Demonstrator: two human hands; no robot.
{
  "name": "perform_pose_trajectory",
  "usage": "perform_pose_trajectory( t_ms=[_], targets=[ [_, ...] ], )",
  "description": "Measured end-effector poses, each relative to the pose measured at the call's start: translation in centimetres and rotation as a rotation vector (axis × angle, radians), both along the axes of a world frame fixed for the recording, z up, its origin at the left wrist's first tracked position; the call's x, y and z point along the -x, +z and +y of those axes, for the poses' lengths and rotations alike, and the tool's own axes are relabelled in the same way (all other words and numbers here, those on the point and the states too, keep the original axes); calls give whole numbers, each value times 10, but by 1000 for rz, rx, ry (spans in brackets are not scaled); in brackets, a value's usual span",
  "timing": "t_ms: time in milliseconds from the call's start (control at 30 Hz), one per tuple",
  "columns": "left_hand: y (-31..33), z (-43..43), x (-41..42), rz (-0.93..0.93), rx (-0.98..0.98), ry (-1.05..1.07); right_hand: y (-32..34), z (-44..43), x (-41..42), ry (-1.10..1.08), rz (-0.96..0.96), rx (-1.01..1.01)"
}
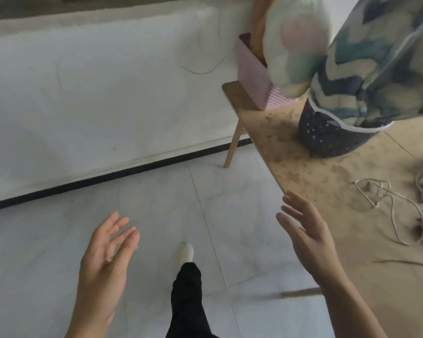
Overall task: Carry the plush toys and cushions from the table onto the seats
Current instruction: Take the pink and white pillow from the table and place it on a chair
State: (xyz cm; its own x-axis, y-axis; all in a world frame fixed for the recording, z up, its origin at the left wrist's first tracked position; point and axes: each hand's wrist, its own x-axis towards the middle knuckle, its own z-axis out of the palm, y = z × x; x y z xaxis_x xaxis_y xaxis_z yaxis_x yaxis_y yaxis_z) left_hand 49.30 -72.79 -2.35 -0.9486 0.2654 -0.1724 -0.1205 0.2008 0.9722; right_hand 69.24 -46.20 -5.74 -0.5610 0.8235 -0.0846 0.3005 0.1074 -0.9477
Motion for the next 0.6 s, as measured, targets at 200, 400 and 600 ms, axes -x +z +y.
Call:
perform_pose_trajectory(
  t_ms=[200, 400, 600],
  targets=[
    [-1, 123, 181, -32, -7, -191, 1, 81, 143, -129, -66, -1],
    [46, 264, 318, 49, -58, -393, 43, 157, 235, -341, 11, -35],
    [41, 393, 390, 109, -29, -575, 33, 239, 295, -499, 27, -109]
  ],
)
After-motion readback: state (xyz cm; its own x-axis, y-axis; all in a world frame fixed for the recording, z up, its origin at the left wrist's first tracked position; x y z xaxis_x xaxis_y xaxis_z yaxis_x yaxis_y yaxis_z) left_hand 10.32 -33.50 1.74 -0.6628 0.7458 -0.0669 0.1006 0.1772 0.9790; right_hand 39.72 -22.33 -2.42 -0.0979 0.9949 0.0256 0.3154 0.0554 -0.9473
